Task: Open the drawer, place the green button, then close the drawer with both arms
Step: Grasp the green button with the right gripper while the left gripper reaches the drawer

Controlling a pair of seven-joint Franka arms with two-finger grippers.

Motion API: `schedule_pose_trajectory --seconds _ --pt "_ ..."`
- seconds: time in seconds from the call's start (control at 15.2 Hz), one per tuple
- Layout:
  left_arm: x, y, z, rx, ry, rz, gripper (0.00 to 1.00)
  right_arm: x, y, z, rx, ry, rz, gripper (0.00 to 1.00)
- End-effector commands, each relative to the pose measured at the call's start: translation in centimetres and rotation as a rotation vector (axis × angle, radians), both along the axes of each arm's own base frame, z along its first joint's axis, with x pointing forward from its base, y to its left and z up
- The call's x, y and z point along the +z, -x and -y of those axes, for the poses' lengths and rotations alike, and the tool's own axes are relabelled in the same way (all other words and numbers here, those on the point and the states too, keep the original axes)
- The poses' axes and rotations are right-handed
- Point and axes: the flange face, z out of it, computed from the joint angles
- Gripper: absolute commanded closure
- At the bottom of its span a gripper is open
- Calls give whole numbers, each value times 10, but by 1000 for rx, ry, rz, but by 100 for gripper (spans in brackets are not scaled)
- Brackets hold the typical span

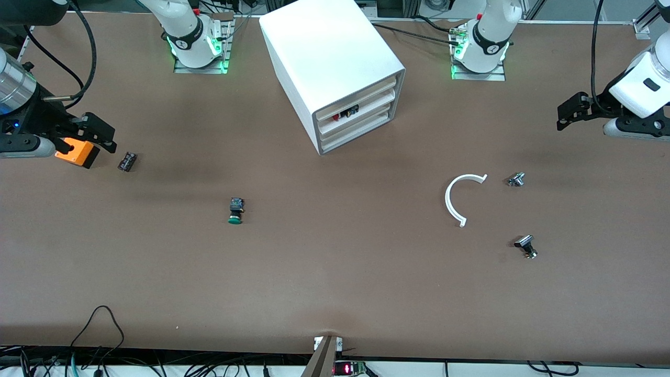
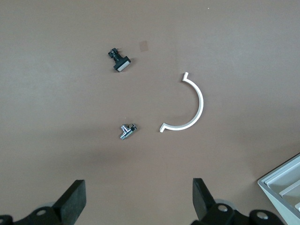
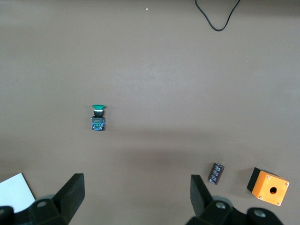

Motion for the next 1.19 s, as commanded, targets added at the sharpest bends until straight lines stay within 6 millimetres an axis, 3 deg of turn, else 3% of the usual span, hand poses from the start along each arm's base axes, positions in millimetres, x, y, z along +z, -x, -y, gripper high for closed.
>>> schedule_pose_trajectory --seconds 0.0,0.2,0.53,0.86,1.12 --pt "7 -1 3 8 20 -4 0 5 3 0 -20 5 4 0" --pt "6 -2 3 8 20 -4 0 5 3 -4 -6 6 1 0" --pt "-2 4 5 7 49 -85 0 -41 4 -17 12 11 -112 0" --pt "-25 23 27 -22 201 -326 0 -100 -15 -57 -12 -6 -114 0" --pt "-46 24 48 -40 358 -463 0 -173 -26 -80 -12 -23 -83 0"
